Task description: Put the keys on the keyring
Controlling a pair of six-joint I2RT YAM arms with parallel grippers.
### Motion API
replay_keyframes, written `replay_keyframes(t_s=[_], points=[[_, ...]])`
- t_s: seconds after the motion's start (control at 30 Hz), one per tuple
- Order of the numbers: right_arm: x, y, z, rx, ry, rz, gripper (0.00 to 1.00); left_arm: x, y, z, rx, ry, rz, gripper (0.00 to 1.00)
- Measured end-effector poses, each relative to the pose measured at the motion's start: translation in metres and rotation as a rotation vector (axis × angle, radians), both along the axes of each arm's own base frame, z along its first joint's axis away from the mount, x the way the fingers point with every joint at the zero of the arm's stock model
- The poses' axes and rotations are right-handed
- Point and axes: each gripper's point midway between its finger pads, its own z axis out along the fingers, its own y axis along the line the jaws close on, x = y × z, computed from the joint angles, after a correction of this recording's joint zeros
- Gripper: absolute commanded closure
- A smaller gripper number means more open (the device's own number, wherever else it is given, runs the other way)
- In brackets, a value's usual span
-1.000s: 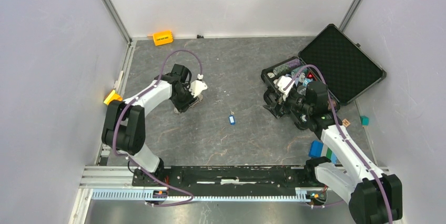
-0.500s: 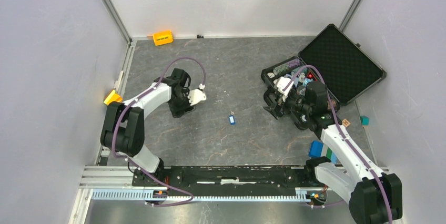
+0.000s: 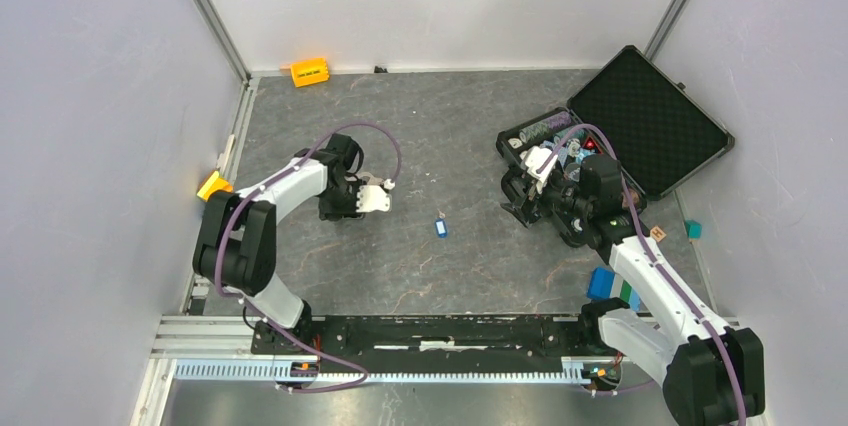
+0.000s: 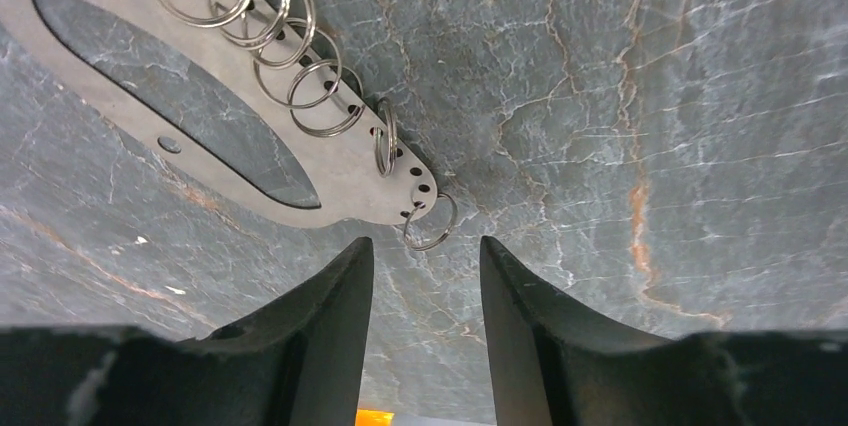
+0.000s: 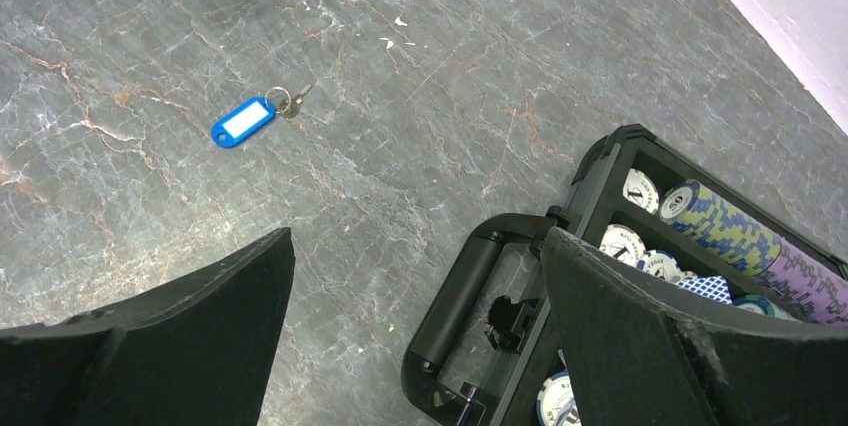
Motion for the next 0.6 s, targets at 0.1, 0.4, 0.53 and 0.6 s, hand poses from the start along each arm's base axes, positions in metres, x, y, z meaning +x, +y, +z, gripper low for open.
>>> replay_keyframes(t_s=[0.1, 0.4, 0.53, 0.6], points=[[0.0, 0.0, -0.001, -0.002, 0.002, -0.003, 0.02, 0.003, 0.004, -0.005, 0.031, -0.001, -0.05, 0.52], [0.001, -0.002, -0.005, -0.009, 0.015, -0.01, 0.02, 0.005, 0.002, -0.009, 0.063, -0.015, -0.147, 0.62], [0.002, -0.002, -0.006, -0.011, 0.018, -0.014, 0.02, 0.006, -0.003, -0.01, 0.065, -0.017, -0.171, 0.68], [0.003, -0.002, -0.006, -0.013, 0.02, -0.016, 0.02, 0.006, -0.004, -0.011, 0.067, -0.015, -0.177, 0.71]])
